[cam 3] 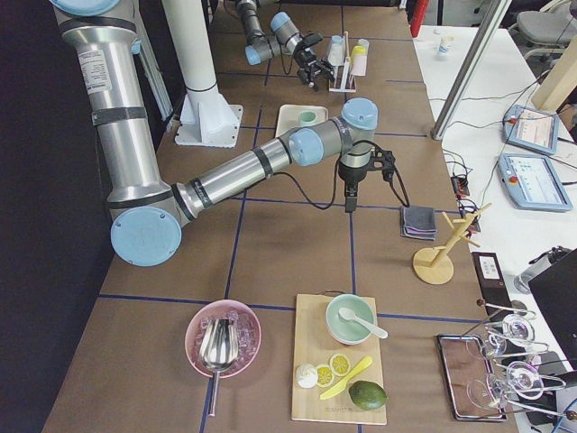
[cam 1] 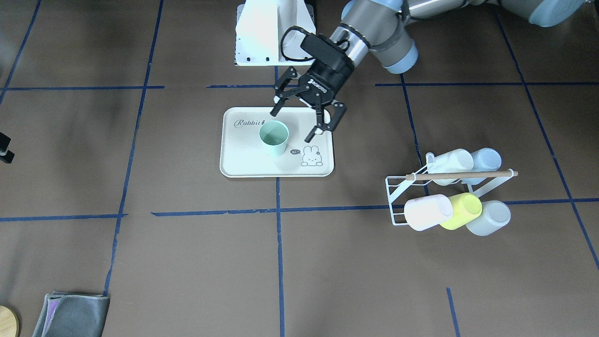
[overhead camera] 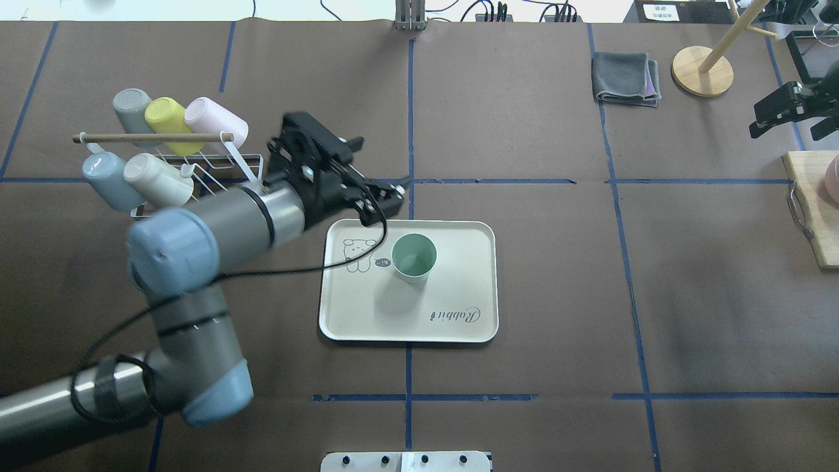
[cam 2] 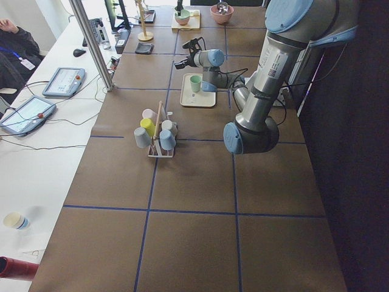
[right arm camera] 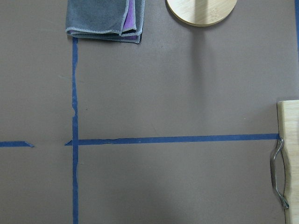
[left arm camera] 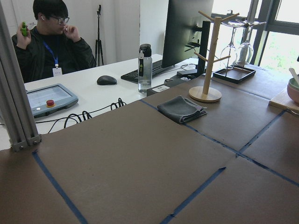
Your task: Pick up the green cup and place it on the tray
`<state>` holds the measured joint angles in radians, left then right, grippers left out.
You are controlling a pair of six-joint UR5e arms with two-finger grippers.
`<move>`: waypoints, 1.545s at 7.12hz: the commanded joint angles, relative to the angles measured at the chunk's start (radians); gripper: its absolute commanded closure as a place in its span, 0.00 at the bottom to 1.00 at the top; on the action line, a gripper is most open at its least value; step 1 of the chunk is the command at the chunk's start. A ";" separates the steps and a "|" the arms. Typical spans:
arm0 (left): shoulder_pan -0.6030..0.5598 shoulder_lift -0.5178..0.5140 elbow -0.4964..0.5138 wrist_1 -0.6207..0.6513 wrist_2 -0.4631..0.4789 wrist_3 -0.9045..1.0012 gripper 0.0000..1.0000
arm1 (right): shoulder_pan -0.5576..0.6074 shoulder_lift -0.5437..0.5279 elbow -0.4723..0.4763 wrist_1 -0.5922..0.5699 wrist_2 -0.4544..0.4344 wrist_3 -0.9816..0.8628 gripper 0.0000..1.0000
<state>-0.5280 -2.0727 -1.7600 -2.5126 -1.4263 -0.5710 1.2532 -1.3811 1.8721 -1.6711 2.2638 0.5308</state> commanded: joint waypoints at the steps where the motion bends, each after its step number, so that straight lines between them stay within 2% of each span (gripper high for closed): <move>1: -0.236 0.060 -0.038 0.110 -0.337 -0.069 0.00 | 0.002 0.019 -0.005 -0.001 0.000 -0.008 0.00; 2: -0.411 0.065 -0.033 0.220 -0.584 -0.064 0.00 | 0.002 0.027 -0.005 -0.001 0.000 -0.009 0.00; 3: -0.549 0.084 -0.015 0.272 -0.747 -0.046 0.00 | 0.002 0.027 -0.004 -0.001 0.003 -0.011 0.00; 5: -0.707 0.253 0.010 0.282 -0.875 -0.024 0.00 | 0.003 0.025 -0.007 -0.001 0.003 -0.015 0.00; 6: -0.830 0.287 0.083 0.335 -1.020 0.096 0.00 | 0.006 0.027 -0.007 -0.001 0.003 -0.015 0.00; 7: -0.910 0.295 0.156 0.444 -1.069 0.208 0.00 | 0.008 0.025 -0.010 -0.001 0.003 -0.017 0.00; 8: -0.947 0.308 0.213 0.524 -1.048 0.349 0.00 | 0.012 0.022 -0.011 -0.002 0.003 -0.026 0.00; 9: -0.980 0.309 0.285 0.649 -0.977 0.503 0.00 | 0.037 0.020 -0.028 -0.004 0.003 -0.069 0.00; 10: -0.986 0.306 0.292 0.793 -0.865 0.658 0.00 | 0.055 0.020 -0.051 -0.006 0.005 -0.105 0.00; 11: -0.991 0.303 0.294 0.905 -0.855 0.739 0.00 | 0.089 0.019 -0.074 -0.006 0.029 -0.151 0.00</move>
<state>-1.5070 -1.7680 -1.4806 -1.7530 -2.3307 0.0366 1.3082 -1.3607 1.8245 -1.6759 2.2744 0.4303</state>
